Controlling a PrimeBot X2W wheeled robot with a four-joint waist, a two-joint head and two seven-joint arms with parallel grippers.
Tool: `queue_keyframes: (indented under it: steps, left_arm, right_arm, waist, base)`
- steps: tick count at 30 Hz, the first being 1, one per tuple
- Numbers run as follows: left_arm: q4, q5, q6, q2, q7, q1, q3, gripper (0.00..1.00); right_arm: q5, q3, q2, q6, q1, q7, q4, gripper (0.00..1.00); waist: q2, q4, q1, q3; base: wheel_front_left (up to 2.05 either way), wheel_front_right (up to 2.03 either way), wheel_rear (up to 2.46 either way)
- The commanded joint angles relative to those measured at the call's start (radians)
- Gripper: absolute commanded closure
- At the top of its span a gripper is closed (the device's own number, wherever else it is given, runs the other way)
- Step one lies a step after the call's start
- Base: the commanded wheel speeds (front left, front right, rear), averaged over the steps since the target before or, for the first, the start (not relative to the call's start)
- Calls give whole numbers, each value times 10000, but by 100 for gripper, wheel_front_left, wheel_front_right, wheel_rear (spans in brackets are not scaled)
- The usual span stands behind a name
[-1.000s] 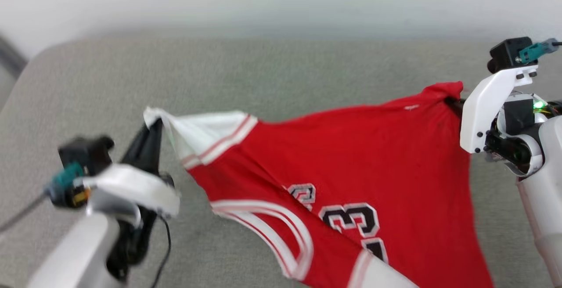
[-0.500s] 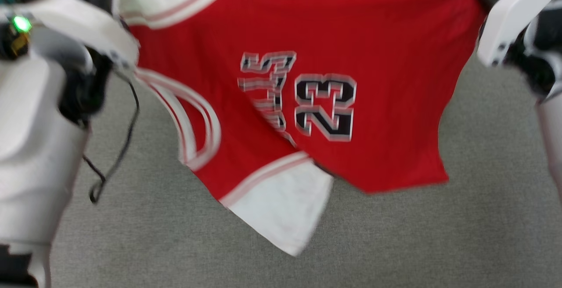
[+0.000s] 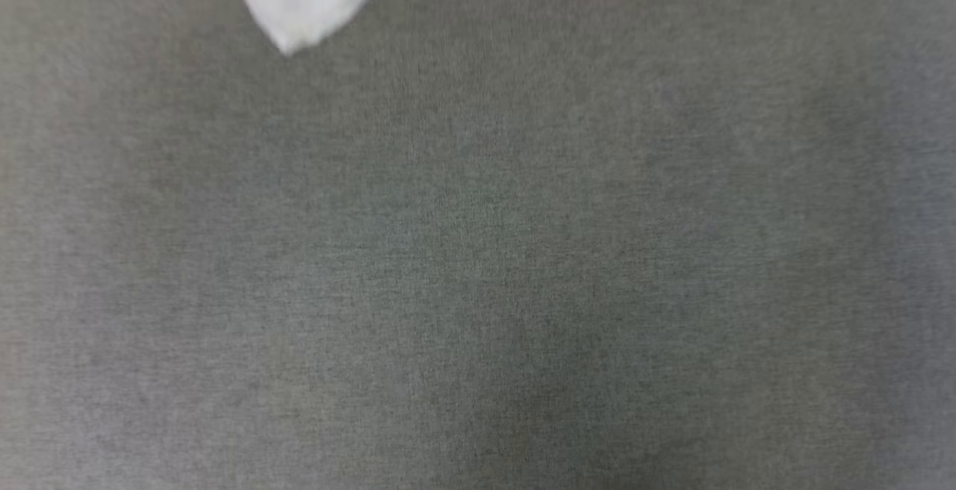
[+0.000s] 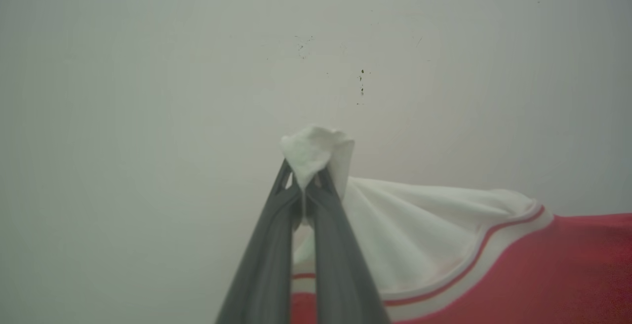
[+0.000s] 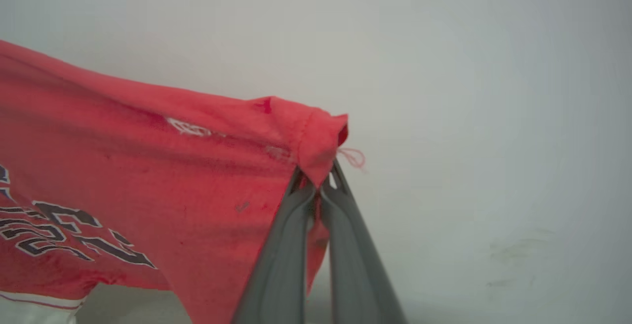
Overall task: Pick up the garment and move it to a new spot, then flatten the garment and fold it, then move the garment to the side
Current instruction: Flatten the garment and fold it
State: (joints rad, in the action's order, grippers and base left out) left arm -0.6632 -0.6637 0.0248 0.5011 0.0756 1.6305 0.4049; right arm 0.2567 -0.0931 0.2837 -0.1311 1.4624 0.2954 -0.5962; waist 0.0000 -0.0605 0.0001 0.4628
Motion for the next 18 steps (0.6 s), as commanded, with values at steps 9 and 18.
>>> queue_keyframes:
  steps: [9, 18]
  left_arm:
    - [-693, 191, 337, -190, 243, 1530, 143, 100]
    - [-1248, -113, 515, -339, 531, 924, 139, 100]
  right_arm:
    - [-156, -67, 249, 7, 1558, -136, -340, 100]
    - [284, -621, 151, 7, 1894, -511, -1553, 100]
  waist:
    - [0, 308, -1, 2048]
    - [0, 405, -1, 2593]
  base:
    - [0, 0, 0]
    - [0, 0, 0]
